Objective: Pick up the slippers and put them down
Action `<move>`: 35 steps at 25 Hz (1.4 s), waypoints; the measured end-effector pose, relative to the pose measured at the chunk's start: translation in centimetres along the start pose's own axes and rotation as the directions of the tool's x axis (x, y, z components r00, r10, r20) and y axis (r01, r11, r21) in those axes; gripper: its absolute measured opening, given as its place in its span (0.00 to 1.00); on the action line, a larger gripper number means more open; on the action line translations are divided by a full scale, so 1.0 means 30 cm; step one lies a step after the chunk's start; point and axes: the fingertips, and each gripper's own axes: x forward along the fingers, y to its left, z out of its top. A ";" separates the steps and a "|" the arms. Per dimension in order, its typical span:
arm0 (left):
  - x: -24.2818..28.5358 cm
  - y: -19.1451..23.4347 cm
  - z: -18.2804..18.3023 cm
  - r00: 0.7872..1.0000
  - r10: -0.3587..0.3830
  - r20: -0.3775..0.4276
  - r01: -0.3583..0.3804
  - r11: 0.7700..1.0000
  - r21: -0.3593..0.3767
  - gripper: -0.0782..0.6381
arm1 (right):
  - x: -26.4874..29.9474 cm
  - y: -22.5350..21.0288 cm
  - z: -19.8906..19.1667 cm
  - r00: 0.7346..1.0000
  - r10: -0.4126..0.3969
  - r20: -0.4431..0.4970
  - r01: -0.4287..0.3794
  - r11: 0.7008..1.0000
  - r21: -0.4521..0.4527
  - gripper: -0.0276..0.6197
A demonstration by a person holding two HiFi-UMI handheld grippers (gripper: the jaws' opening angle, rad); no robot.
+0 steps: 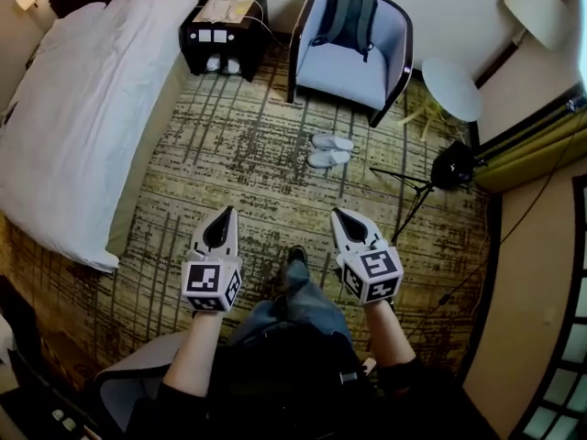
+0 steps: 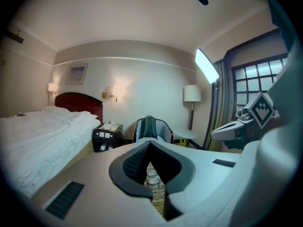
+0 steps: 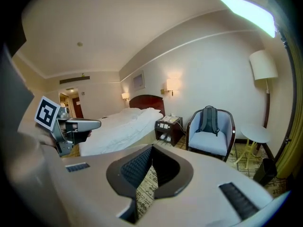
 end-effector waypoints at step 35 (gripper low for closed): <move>0.706 1.123 0.360 0.995 0.091 -0.033 -0.091 0.996 -0.007 0.11 | 1.358 0.135 0.577 0.987 0.157 -0.033 -0.158 0.986 -0.057 0.04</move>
